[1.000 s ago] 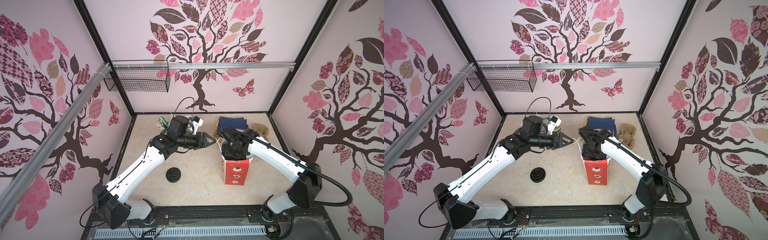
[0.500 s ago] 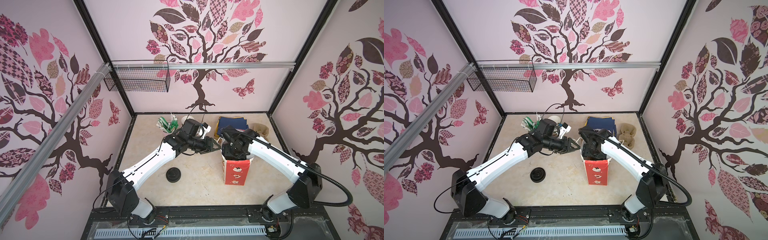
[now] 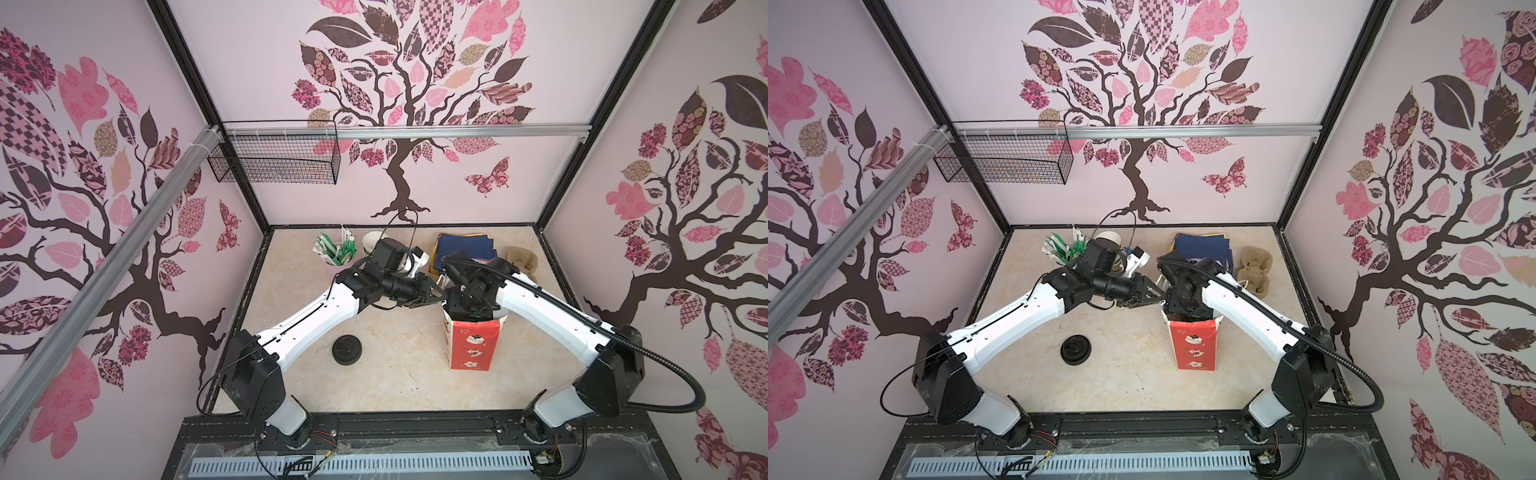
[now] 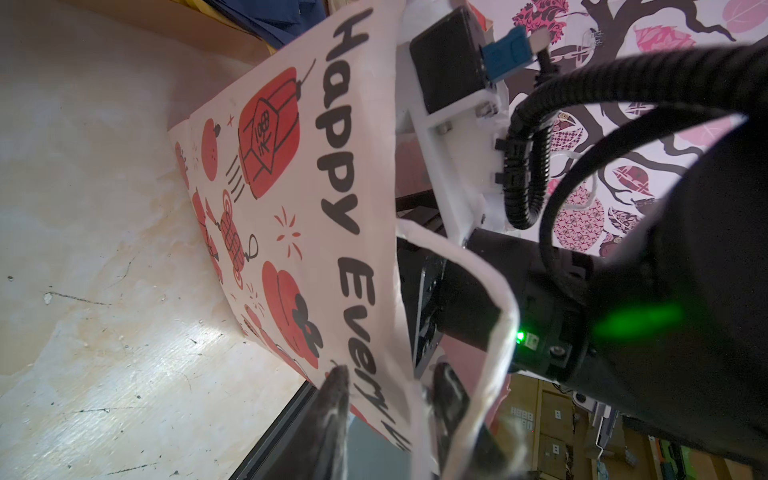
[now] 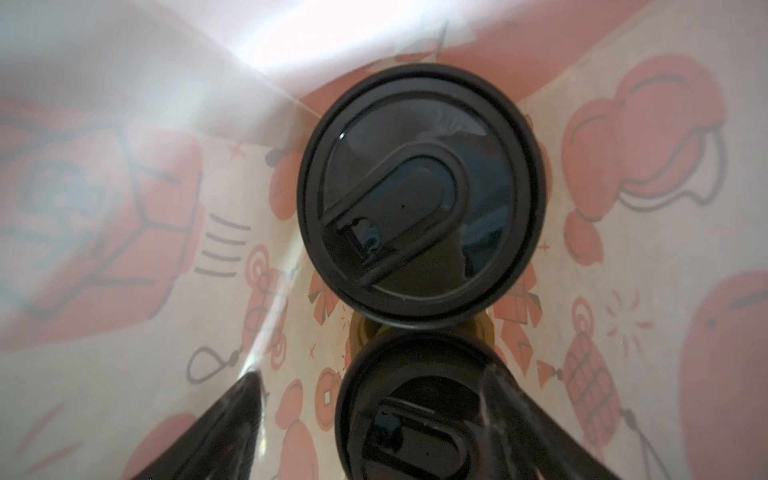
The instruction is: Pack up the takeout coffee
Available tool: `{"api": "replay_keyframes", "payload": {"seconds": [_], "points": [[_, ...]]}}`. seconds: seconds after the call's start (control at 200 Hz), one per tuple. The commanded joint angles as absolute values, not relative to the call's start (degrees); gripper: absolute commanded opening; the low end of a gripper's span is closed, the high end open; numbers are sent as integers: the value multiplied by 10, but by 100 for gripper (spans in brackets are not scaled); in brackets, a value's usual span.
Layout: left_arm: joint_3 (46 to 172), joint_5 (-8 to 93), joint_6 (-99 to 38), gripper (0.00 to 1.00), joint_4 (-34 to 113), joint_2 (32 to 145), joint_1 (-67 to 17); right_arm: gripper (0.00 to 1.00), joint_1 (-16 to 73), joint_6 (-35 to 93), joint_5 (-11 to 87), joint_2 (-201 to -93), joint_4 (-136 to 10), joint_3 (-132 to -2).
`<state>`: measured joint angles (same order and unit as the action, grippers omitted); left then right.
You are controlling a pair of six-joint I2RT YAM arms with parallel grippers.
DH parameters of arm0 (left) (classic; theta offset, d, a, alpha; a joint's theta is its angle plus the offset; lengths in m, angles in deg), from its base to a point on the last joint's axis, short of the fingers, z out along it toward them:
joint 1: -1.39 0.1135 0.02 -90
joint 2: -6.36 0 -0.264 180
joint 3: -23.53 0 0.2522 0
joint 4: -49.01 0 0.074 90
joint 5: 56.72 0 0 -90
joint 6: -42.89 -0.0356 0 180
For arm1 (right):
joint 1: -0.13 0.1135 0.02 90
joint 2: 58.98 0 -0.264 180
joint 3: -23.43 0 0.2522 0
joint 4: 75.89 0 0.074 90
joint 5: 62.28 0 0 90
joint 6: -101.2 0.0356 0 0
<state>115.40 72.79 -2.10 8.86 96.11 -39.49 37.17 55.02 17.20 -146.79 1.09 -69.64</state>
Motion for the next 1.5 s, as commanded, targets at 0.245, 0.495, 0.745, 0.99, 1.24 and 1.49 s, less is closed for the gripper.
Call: {"api": "replay_keyframes", "payload": {"seconds": [0.245,0.495,0.745,0.99,1.24,1.49], "points": [[1208,709,-52,0,46,973,-404,86,373,621,136,-1447,62,-723],[1265,638,-100,0,-43,980,-428,86,373,619,134,-1451,72,-732],[1346,524,-159,0,-176,1006,-452,87,373,611,145,-1456,80,-743],[1391,464,-189,0,-227,1023,-471,87,373,591,172,-1450,81,-739],[1377,473,-171,0,-183,999,-472,89,373,579,171,-1452,83,-710],[1350,482,-154,0,-139,970,-472,89,374,565,179,-1459,79,-707]]}}
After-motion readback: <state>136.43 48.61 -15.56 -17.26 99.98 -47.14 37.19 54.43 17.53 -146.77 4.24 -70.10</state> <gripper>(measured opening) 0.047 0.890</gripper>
